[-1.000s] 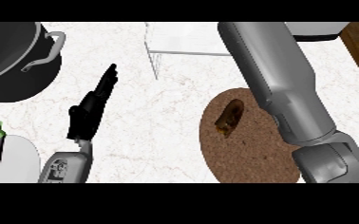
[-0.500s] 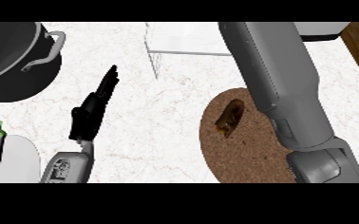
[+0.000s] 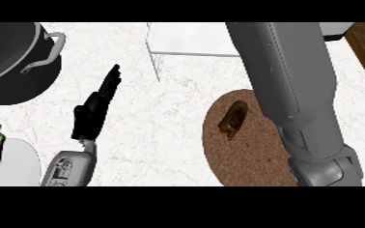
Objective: Pick the tomato from the placemat and place it in the tiered shelf
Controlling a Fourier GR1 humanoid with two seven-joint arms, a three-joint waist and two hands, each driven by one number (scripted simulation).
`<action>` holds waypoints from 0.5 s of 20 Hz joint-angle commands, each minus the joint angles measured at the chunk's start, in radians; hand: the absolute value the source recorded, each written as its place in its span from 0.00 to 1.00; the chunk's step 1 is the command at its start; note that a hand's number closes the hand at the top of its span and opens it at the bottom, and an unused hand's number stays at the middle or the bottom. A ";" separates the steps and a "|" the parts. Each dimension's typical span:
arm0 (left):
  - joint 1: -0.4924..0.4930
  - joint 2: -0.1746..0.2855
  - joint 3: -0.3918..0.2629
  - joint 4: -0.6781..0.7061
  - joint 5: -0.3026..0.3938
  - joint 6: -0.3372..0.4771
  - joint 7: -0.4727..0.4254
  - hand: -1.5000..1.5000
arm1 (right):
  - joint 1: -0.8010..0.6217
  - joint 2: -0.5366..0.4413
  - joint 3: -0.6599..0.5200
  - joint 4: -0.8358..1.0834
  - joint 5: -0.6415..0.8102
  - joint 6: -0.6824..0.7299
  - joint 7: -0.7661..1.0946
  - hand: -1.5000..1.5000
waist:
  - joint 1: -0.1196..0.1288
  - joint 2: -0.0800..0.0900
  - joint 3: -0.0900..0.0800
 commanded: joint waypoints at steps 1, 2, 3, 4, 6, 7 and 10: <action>0.030 0.013 -0.007 -0.026 0.013 -0.031 0.003 0.50 | -0.040 -0.017 -0.056 -0.080 0.010 -0.084 0.078 0.00 | 0.007 -0.001 0.000; 0.059 -0.001 -0.013 -0.034 -0.006 0.000 -0.020 0.50 | -0.030 -0.029 -0.070 -0.114 0.027 -0.117 0.078 0.00 | 0.006 -0.003 0.000; -0.007 0.011 0.011 -0.030 0.008 -0.005 0.024 0.50 | -0.053 -0.029 -0.087 -0.125 0.025 -0.093 0.093 0.00 | 0.001 -0.002 0.000; 0.041 -0.031 -0.025 0.005 -0.022 0.026 -0.029 0.50 | -0.037 -0.031 -0.091 -0.172 0.031 -0.082 0.093 0.00 | -0.007 -0.003 0.000; 0.035 -0.016 -0.012 -0.040 0.003 0.005 0.035 0.50 | -0.021 -0.062 -0.123 -0.257 0.052 -0.001 0.122 0.00 | -0.014 -0.008 0.001; 0.063 0.016 -0.003 -0.068 0.005 -0.014 0.022 0.50 | -0.006 -0.074 -0.143 -0.285 0.056 0.050 0.142 0.00 | -0.012 -0.010 0.001; 0.026 0.012 0.025 -0.022 0.000 0.017 0.017 0.50 | 0.054 -0.057 -0.176 -0.449 0.031 0.188 0.190 0.00 | -0.041 -0.016 0.001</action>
